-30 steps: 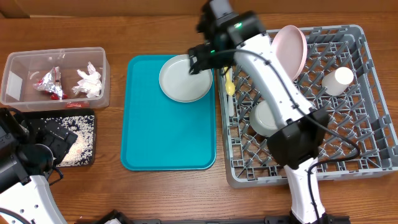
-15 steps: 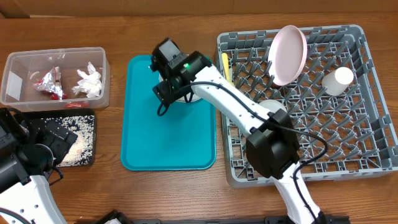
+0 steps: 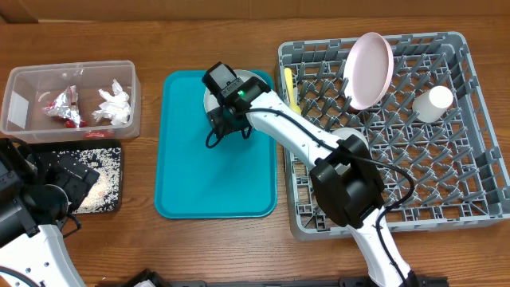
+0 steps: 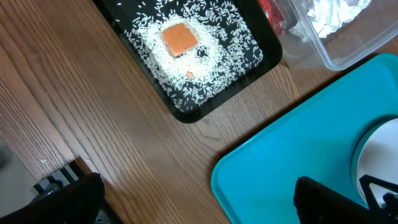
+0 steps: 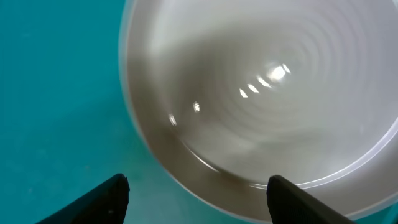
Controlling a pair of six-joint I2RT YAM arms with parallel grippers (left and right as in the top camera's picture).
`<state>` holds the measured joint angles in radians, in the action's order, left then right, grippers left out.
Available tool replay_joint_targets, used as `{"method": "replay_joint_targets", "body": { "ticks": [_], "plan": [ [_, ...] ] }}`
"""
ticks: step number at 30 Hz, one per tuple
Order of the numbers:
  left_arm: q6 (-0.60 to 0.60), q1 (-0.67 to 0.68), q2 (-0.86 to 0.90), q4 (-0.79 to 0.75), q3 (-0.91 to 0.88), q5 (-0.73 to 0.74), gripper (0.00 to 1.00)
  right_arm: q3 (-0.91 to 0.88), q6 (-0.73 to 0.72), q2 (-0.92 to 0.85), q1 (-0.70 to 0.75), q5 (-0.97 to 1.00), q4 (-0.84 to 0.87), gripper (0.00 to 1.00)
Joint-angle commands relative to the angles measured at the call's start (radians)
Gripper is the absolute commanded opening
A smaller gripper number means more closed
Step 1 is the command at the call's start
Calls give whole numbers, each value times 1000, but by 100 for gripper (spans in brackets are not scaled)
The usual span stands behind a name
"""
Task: Sort waste into correct bins and load items into the dishwasher rack
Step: 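Grip the white plate's edge with the right gripper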
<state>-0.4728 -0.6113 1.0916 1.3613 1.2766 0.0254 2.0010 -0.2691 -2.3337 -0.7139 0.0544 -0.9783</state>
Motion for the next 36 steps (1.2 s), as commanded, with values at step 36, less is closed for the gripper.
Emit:
{"method": "replay_joint_targets", "body": {
  "ticks": [36],
  "plan": [
    [-14, -7, 2, 0, -3, -10, 100, 31, -1089, -3, 86, 10, -200, 87]
  ]
}}
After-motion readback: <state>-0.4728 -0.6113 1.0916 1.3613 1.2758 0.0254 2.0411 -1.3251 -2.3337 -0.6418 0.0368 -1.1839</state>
